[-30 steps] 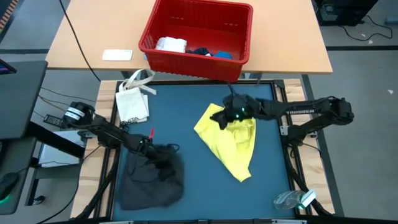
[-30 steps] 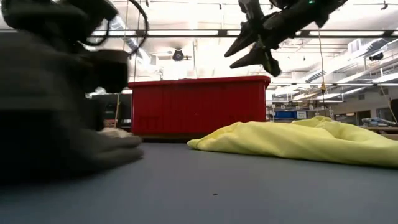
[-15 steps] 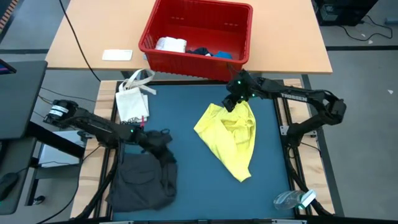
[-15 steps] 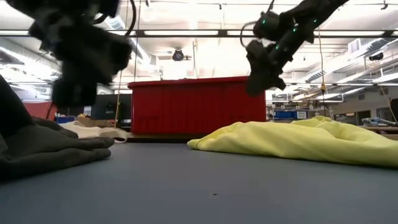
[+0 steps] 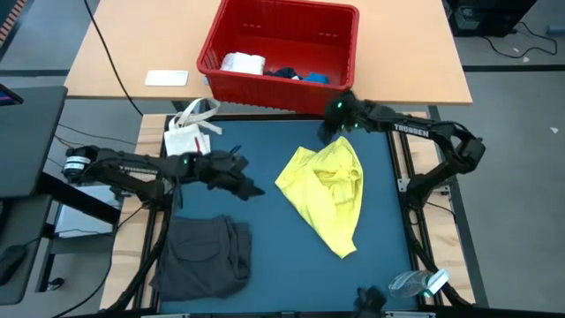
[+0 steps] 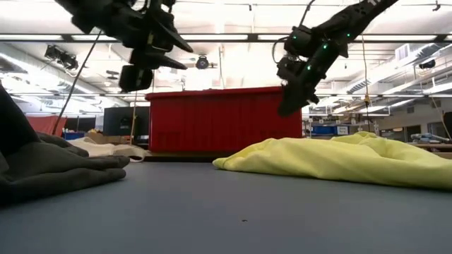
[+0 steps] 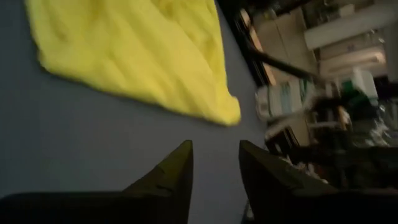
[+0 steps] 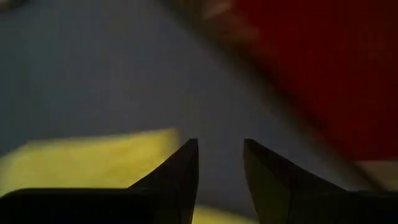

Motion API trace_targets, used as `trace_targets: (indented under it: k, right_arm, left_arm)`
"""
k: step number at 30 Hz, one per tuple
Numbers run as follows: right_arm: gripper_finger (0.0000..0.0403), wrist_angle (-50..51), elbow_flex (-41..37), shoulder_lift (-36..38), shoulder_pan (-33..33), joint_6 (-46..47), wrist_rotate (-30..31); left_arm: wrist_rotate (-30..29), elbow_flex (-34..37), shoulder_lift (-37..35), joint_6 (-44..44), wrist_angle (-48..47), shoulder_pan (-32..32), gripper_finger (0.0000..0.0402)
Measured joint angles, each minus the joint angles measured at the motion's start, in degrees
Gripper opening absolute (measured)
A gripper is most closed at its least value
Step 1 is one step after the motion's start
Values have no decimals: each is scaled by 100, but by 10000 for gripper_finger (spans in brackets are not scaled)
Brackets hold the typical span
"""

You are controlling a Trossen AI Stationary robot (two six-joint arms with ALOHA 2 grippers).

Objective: Fold laundry
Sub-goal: Fold the yellow shirt

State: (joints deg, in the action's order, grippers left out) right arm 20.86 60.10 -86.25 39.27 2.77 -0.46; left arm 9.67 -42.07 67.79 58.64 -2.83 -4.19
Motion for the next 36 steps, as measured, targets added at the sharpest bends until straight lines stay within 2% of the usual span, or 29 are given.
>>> trace_targets:
  k: [3, 6, 9, 12, 15, 19, 27, 30, 32, 36]
  right_arm:
    - [133, -922, -2, 69, 435, 151, 1062]
    - [127, -1905, -31, 105, 839, 286, 1497]
    - [118, -2501, -3, 118, 1214, 514, 1518]
    - [110, -1987, 151, 313, 1394, 714, 1099]
    - [103, -1119, 154, 519, 1310, 942, 360]
    - [101, -191, 155, 912, 935, 1470, -476]
    - [123, 1722, 151, 1068, -628, 2084, -1082]
    - [142, 2106, 146, 1040, -1435, 2442, -1025]
    - [154, 2381, 146, 1048, -1950, 2723, -757]
    - [164, 3013, 131, 1046, -2732, 3840, -39]
  left_arm:
    - [26, -185, 0, -422, -330, -438, 148]
    - [88, -269, 0, -1021, -349, -900, 151]
    - [149, -307, 20, -1565, -343, -1372, 151]
    - [442, -369, 24, -2020, -338, -1802, 151]
    - [601, -371, 21, -2410, -324, -2049, 151]
    - [869, -371, 74, -2813, -294, -2207, 151]
    - [1388, -368, 672, -3671, 112, -2092, 151]
    - [1611, -367, 1065, -3867, 678, -2028, 151]
    - [1797, -394, 1360, -3986, 1077, -2024, 151]
    - [2149, -773, 1986, -4404, 1150, -2028, 151]
